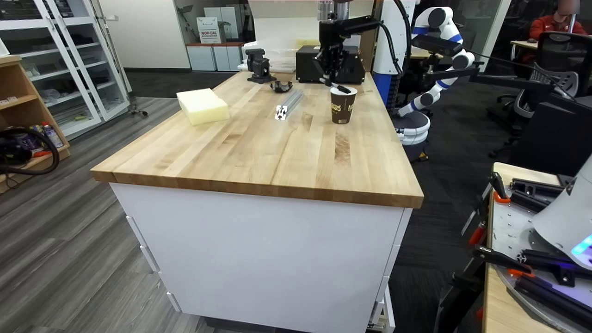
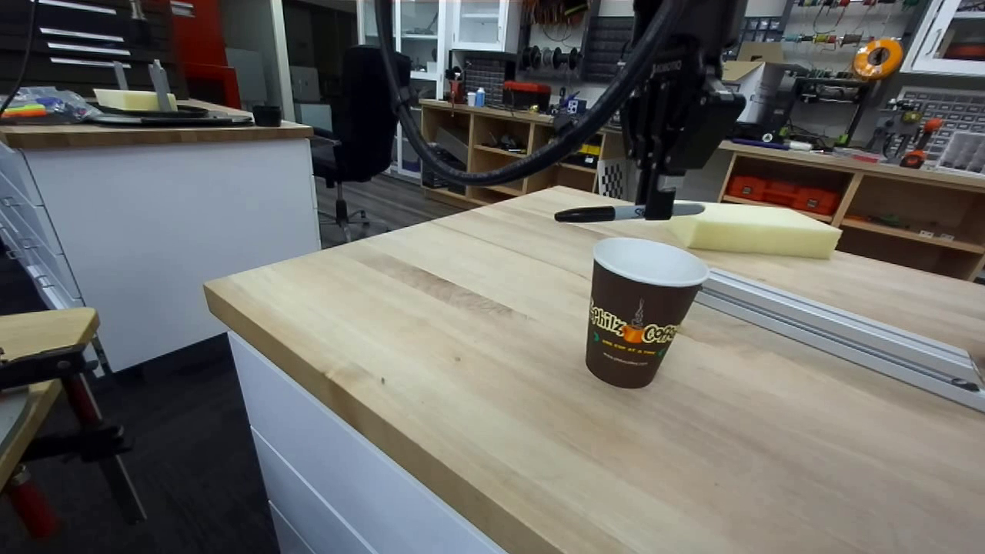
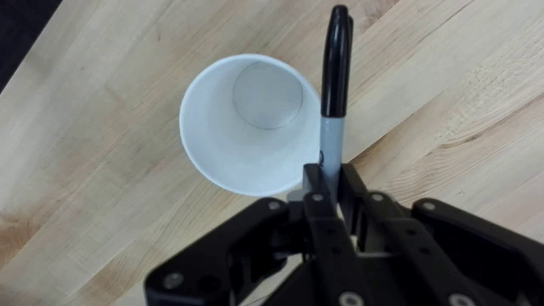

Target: Move the cup to the right then place the marker in it

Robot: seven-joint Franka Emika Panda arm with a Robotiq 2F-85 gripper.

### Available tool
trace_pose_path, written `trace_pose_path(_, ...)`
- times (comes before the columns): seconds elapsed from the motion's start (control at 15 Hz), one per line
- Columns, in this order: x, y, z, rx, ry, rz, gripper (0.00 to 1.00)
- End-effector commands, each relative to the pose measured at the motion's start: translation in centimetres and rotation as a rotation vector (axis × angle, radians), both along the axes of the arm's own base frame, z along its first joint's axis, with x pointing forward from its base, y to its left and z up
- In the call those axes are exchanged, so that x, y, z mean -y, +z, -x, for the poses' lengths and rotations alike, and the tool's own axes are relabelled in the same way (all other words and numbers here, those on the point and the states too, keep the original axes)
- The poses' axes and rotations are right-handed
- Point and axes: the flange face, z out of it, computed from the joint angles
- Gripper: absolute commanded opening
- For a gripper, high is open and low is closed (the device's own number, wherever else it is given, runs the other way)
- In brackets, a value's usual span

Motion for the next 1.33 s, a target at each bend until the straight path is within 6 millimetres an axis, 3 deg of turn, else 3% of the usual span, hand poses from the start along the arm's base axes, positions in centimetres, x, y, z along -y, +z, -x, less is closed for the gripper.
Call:
trace_pose_path(0.0,1.5,0.7,-1.1,-0.023,0.000,-0.020,0.03)
trace_pose_path(0.6,3.2,-1.0,-3.2,0.014,-0.008,-0.007,0.03)
trace_pose_path(1.27,2.1,-1.8,-2.4,0.023,-0.012,0.008,0.03)
